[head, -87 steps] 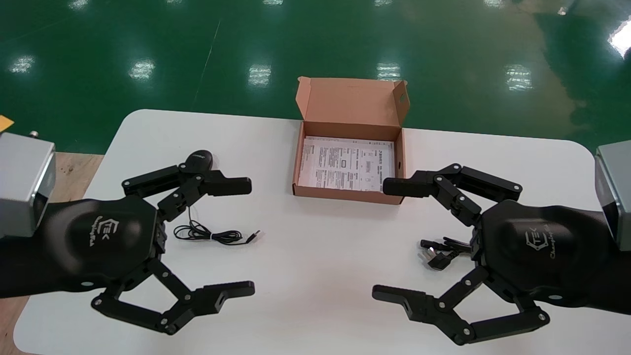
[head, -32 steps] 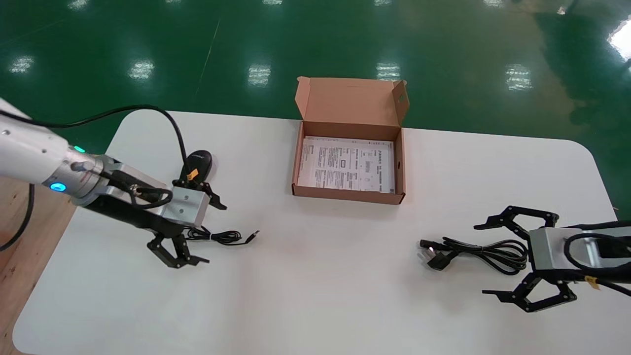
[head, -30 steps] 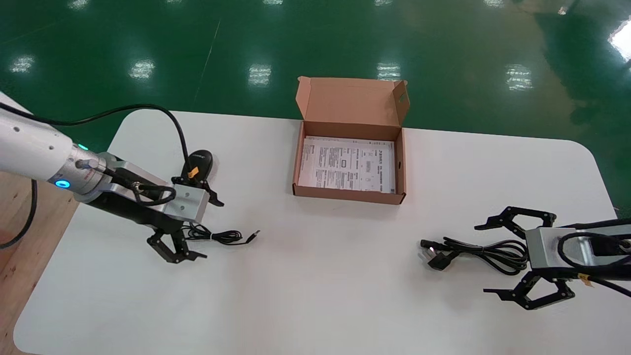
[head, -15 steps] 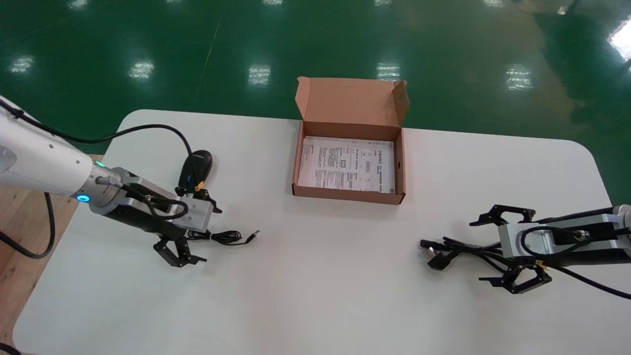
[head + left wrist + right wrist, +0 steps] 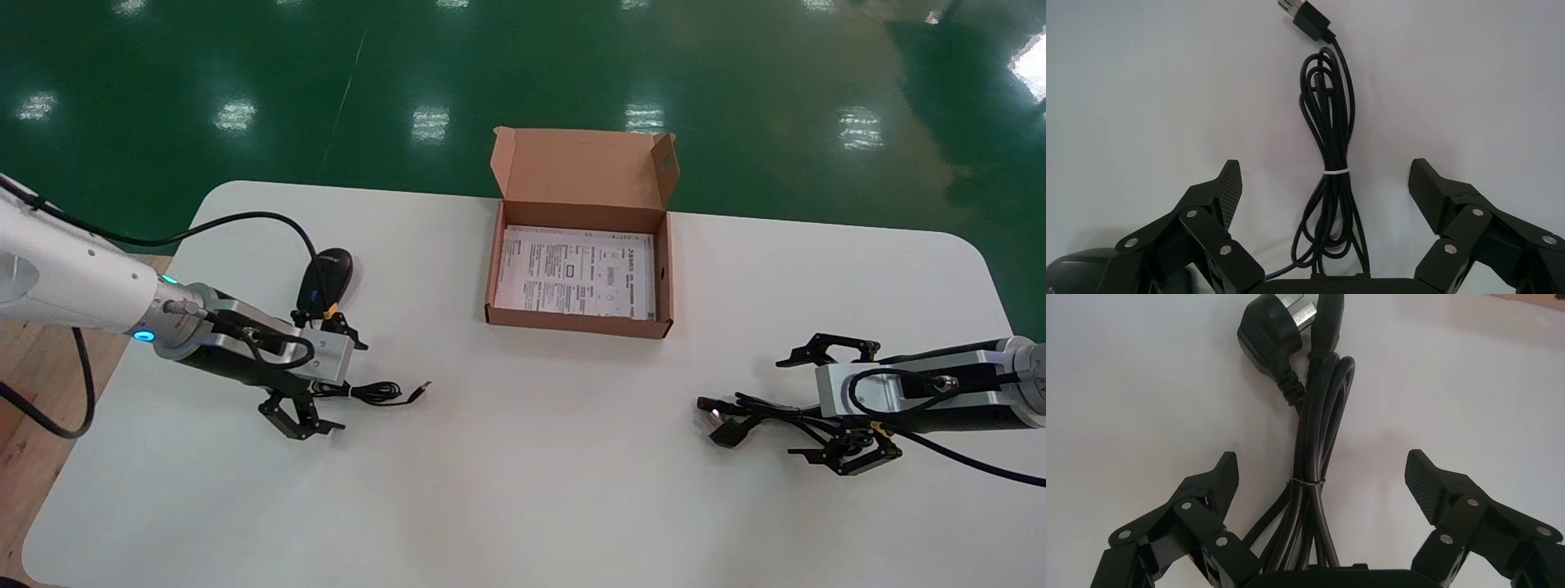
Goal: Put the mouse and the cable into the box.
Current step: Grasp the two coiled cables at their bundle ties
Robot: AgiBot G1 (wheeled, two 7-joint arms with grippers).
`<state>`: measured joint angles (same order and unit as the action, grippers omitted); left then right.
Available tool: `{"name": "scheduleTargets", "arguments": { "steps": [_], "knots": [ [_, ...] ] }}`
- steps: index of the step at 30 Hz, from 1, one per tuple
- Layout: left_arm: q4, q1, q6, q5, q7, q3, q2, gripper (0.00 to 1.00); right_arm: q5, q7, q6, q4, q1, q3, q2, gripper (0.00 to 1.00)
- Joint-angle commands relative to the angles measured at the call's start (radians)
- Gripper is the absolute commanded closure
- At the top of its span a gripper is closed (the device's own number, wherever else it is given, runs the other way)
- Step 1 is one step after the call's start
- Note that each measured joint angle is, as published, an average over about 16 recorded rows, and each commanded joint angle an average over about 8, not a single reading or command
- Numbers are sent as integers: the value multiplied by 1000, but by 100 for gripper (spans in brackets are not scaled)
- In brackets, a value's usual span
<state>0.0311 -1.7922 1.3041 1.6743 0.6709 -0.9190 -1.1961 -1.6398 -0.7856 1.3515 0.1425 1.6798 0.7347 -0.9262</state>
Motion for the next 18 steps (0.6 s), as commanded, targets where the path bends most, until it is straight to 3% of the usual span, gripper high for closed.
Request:
{"name": "scheduleTargets", "arguments": {
  "steps": [1, 2, 3, 18],
  "knots": [
    [-9, 0, -6, 0, 4, 0, -3, 100, -3, -7, -3, -17, 5, 1, -5, 88],
    [-8, 0, -6, 0, 4, 0, -3, 100, -2, -6, -3, -16, 5, 1, -5, 98],
    [-7, 0, -6, 0, 3, 0, -3, 100, -2, -6, -3, -14, 5, 1, -5, 100],
    [5, 0, 3, -2, 0, 1, 2, 100, 2, 1, 1, 6, -2, -1, 2, 100]
  ]
}}
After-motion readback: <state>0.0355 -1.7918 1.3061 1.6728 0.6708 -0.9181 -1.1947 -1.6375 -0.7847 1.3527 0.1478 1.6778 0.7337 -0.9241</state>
